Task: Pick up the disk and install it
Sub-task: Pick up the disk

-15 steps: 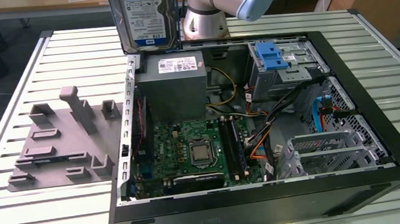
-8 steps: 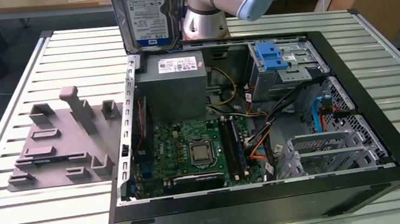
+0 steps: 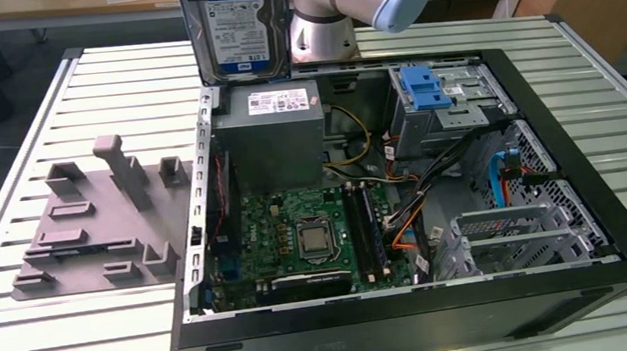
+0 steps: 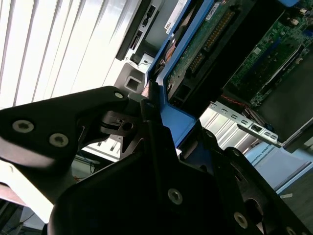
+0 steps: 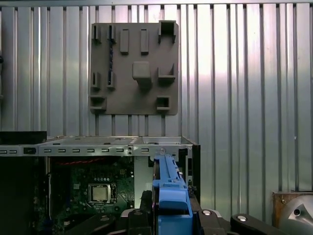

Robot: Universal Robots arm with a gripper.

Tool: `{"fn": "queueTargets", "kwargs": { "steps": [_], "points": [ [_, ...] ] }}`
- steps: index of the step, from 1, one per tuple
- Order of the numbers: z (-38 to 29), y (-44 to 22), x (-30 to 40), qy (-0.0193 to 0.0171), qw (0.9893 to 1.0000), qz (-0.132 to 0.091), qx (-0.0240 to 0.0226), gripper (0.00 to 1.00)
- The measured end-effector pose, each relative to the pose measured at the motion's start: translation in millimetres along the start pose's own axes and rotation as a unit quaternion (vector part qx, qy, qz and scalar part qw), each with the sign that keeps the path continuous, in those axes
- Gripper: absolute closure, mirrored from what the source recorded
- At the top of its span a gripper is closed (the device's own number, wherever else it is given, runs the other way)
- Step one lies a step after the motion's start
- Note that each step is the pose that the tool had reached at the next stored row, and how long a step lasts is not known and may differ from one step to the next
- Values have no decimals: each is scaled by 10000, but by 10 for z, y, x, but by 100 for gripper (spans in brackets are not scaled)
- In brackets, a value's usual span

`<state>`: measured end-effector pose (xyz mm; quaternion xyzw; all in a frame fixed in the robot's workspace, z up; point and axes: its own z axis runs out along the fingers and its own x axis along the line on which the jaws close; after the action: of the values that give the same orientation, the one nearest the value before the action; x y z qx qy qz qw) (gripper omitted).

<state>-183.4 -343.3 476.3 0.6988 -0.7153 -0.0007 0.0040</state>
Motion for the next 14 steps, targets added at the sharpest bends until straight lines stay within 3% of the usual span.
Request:
{"fn": "queueTargets", "kwargs": {
  "steps": [14],
  "points": [
    [0,-101,121,0,10000,17,0,64]
  ]
}}
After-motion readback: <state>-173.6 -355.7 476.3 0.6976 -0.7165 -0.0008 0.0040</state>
